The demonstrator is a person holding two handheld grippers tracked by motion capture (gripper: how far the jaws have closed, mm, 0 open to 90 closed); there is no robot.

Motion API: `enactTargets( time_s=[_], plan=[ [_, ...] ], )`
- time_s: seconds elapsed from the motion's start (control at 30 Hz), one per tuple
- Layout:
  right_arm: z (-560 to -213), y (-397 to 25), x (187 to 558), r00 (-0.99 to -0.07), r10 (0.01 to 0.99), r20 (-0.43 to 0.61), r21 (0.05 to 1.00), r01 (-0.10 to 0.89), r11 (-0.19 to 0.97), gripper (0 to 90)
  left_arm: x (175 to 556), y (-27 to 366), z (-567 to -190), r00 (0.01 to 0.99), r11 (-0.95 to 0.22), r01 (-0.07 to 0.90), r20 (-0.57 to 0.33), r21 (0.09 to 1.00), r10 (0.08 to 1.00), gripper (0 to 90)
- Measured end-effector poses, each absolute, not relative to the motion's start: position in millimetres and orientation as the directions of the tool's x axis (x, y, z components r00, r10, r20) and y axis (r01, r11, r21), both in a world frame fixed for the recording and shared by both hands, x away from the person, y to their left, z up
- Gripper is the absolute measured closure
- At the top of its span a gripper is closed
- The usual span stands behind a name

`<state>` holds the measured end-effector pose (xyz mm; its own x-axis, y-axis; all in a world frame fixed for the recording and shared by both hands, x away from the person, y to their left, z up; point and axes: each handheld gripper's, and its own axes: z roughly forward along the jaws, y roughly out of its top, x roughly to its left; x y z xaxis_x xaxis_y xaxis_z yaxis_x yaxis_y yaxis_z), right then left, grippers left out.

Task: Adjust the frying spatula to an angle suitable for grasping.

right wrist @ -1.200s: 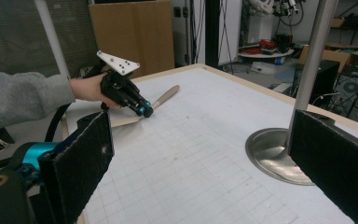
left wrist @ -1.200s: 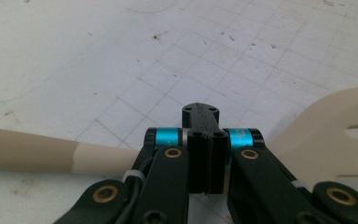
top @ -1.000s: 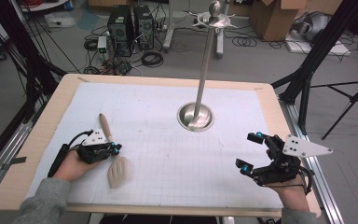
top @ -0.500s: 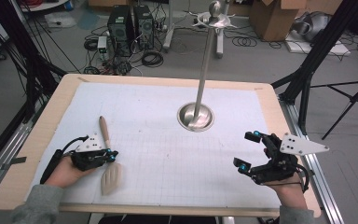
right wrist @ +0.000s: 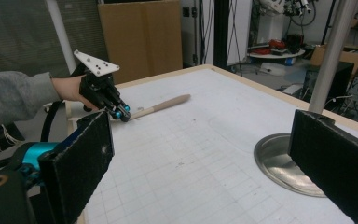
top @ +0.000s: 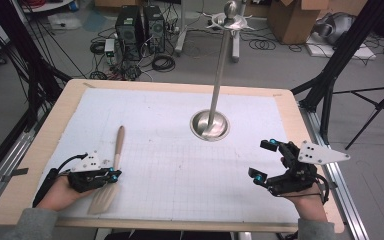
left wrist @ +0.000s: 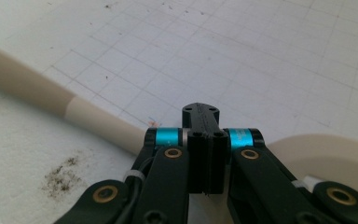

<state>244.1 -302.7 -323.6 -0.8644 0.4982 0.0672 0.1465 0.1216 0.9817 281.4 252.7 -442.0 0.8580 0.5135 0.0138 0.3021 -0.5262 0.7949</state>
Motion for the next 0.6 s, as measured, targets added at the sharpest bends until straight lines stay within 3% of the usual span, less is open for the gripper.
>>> enactTargets(
  time_s=[0.23, 0.6],
  plan=[
    [-323.7, -299.5, 244.1, -0.867, 0.493, 0.067, 0.980, 0.149, 0.130, 5.8, 288.0, 254.9, -439.0, 0.854, -0.506, 0.296, 0.012, 0.810, 0.520, 89.6],
    [-327.6, -301.5, 237.5, -0.861, 0.505, 0.067, 0.975, 0.164, 0.151, 5.8, 327.9, 264.2, -433.2, 0.765, -0.421, 0.374, -0.018, 0.827, 0.644, 89.6]
  ],
)
